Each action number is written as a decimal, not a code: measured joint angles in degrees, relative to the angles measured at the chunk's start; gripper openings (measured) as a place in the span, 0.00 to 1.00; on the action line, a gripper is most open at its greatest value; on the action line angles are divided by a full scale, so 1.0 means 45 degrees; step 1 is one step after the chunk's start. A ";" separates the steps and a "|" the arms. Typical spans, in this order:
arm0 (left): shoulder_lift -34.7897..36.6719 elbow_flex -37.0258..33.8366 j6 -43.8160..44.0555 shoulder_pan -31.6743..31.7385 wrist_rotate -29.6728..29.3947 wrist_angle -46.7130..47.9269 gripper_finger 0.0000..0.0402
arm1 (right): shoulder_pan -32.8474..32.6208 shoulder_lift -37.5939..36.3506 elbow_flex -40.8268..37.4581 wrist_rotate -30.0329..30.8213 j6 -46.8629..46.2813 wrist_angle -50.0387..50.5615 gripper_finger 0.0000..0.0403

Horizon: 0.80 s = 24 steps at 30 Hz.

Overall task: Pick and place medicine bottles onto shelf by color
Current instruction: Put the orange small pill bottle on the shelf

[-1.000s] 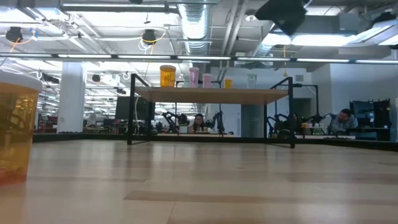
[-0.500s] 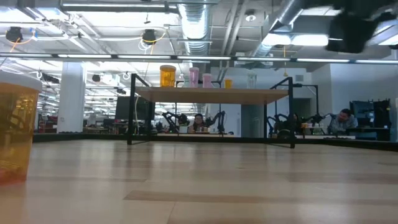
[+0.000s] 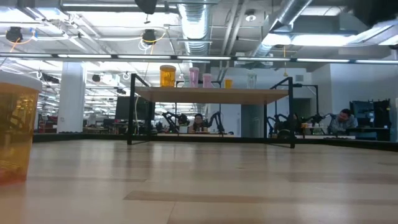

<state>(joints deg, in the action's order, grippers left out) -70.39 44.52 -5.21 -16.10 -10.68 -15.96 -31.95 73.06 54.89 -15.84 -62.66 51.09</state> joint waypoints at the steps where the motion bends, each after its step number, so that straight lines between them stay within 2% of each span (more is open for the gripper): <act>1: 0.0000 -0.0001 0.0032 0.0000 -0.0001 0.0000 0.55 | -0.0175 0.0000 0.0000 -0.0014 -0.0121 0.0596 0.58; 5: -0.0005 -0.0006 0.0092 -0.0039 0.0001 0.0178 0.55 | -0.0822 0.0122 -0.0008 -0.0125 -0.0845 0.2172 0.58; 11: -0.0005 -0.0006 0.0092 -0.0039 0.0001 0.0234 0.55 | -0.1517 0.0088 0.0000 0.0141 -0.2183 0.2170 0.58; 16: -0.0005 -0.0006 0.0180 -0.0039 0.0001 0.0269 0.55 | -0.2001 0.0097 0.0000 0.0219 -0.2830 0.1552 0.58; 24: -0.0005 -0.0006 0.0900 -0.0052 0.0005 0.0865 0.55 | -0.3038 0.0097 0.0000 0.0224 -0.5161 -0.0441 0.58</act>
<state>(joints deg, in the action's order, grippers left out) -70.41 44.49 -1.16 -16.33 -10.66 -12.07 -45.62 73.49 54.89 -14.83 -85.88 49.11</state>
